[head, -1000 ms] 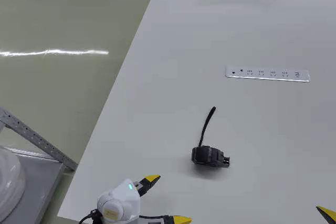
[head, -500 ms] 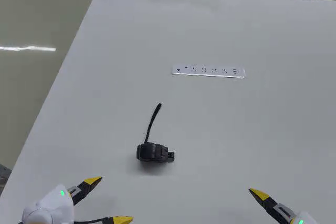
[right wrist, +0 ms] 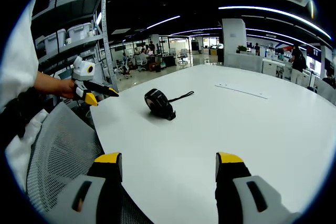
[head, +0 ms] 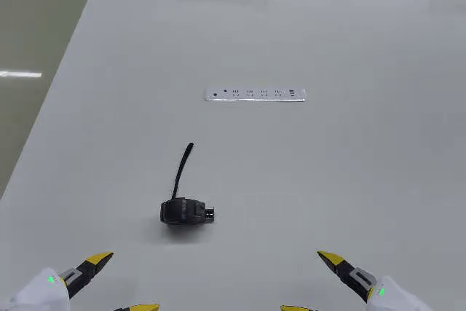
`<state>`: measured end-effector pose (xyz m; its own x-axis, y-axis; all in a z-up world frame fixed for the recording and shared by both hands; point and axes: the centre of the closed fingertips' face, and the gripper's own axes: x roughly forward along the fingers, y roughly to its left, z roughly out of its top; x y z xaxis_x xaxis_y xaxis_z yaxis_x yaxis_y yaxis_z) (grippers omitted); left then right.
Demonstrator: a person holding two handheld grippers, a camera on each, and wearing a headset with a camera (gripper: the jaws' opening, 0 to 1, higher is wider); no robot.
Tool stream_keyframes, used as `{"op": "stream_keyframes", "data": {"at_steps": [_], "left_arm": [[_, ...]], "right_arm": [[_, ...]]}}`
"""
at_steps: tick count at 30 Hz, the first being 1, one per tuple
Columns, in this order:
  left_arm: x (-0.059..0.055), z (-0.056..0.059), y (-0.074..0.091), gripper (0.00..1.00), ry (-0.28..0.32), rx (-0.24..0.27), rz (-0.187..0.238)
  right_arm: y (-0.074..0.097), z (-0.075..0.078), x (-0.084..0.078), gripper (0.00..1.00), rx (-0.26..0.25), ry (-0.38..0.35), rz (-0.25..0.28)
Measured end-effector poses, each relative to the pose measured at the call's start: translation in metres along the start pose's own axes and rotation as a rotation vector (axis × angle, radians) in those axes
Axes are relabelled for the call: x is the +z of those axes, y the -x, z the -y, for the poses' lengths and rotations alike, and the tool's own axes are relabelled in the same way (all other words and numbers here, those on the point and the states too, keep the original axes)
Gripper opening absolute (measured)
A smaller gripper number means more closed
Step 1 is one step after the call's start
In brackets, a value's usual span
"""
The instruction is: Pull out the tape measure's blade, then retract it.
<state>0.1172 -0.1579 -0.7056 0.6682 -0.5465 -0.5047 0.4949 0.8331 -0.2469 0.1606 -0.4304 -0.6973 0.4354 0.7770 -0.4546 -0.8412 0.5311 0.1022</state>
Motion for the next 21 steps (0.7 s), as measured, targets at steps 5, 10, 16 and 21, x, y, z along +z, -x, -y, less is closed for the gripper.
{"op": "stream_keyframes", "data": {"at_steps": [5,10,16,21], "left_arm": [[-0.0006,0.0002,0.0006,0.82,0.001,0.002,0.000],[-0.0007,-0.0008,0.0012,0.82,0.002,0.005,0.002],[-0.0020,-0.0020,0.0008,0.81,0.005,0.003,-0.001],[-0.0033,-0.0064,-0.0017,0.77,-0.067,0.008,-0.028]], "right_arm": [[-0.0001,-0.0014,-0.0007,0.73,0.005,0.001,-0.002],[-0.0008,-0.0015,-0.0008,0.73,0.009,0.000,-0.002],[-0.0019,-0.0027,0.0005,0.71,0.018,0.002,0.005],[-0.0033,-0.0022,0.0000,0.70,0.022,0.000,0.003]]}}
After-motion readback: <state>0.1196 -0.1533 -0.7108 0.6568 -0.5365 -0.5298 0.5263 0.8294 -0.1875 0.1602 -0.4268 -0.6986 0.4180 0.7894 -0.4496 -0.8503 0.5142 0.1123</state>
